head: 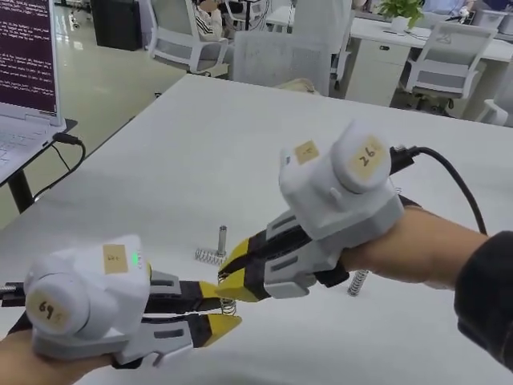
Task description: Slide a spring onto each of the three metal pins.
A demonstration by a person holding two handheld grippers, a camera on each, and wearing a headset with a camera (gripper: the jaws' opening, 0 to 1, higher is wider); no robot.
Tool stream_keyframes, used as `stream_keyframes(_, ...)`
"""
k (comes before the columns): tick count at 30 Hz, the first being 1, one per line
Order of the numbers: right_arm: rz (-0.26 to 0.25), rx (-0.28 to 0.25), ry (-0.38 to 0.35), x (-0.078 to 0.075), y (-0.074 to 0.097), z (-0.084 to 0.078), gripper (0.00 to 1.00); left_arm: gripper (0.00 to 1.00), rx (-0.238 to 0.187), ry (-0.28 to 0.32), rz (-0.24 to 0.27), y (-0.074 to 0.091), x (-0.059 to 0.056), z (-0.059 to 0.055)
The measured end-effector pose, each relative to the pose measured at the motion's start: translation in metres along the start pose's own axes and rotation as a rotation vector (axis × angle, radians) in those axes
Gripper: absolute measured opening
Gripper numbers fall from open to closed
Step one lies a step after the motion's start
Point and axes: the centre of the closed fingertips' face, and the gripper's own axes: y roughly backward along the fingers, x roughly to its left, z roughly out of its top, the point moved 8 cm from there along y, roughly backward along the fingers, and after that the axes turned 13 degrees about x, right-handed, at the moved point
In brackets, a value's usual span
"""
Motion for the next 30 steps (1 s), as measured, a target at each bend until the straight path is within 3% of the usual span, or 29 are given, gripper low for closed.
stream_keyframes(6,-0.005,-0.008,-0.008,0.000,0.000,-0.002,0.07,0.04,0.005,0.005,0.002,0.000,0.001,-0.001)
stream_keyframes(12,-0.017,-0.012,-0.019,-0.003,0.002,-0.005,0.07,0.11,0.006,0.026,0.002,0.000,0.002,-0.002)
stream_keyframes(21,-0.050,-0.032,-0.060,-0.009,0.009,-0.014,0.07,0.30,-0.014,0.100,0.027,0.004,0.010,-0.005)
stream_keyframes(30,-0.078,-0.042,-0.087,-0.014,0.013,-0.020,0.07,0.59,-0.061,0.172,0.051,0.006,0.016,-0.004)
